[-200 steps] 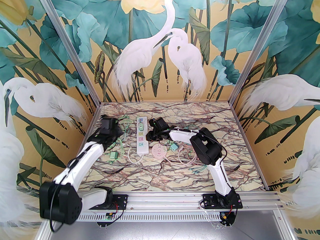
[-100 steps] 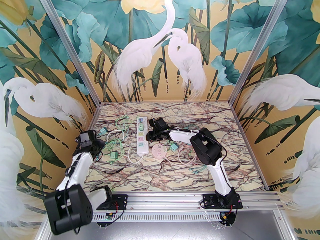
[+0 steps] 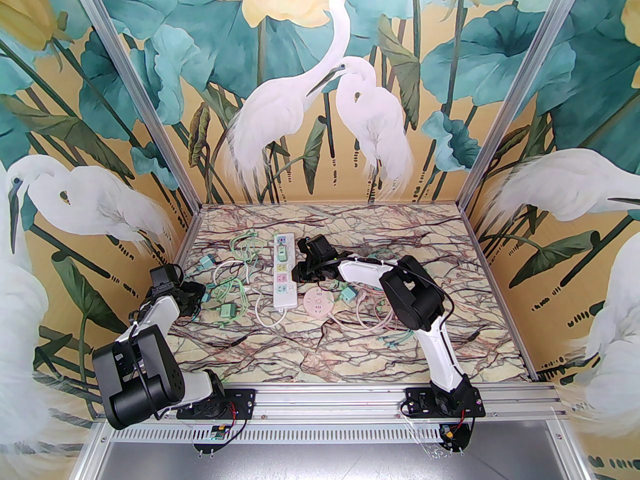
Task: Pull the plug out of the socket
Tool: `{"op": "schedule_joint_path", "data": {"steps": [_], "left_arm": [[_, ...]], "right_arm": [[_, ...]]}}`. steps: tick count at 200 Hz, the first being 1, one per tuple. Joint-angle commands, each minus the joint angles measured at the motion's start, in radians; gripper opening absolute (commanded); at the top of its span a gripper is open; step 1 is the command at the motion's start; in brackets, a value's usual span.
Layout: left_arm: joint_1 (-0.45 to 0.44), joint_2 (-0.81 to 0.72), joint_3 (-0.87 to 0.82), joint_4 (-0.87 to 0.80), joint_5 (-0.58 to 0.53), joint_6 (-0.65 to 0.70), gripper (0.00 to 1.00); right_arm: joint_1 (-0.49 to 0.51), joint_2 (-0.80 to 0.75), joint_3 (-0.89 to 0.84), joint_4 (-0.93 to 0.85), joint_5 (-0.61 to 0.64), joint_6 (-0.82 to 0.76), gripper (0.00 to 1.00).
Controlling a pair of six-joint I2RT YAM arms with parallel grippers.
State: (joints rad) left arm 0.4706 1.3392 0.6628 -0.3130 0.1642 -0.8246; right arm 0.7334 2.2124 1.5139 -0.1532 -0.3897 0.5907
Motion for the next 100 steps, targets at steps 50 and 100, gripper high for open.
{"op": "schedule_joint_path", "data": {"steps": [50, 100], "left_arm": [[0.006, -0.032, 0.011, 0.012, 0.033, -0.002, 0.82], [-0.036, -0.147, 0.005, 0.014, 0.031, 0.025, 1.00]], "right_arm": [[0.027, 0.073, -0.045, -0.124, 0.043, -0.014, 0.21], [0.027, 0.056, -0.062, -0.087, 0.025, -0.006, 0.23]]}}
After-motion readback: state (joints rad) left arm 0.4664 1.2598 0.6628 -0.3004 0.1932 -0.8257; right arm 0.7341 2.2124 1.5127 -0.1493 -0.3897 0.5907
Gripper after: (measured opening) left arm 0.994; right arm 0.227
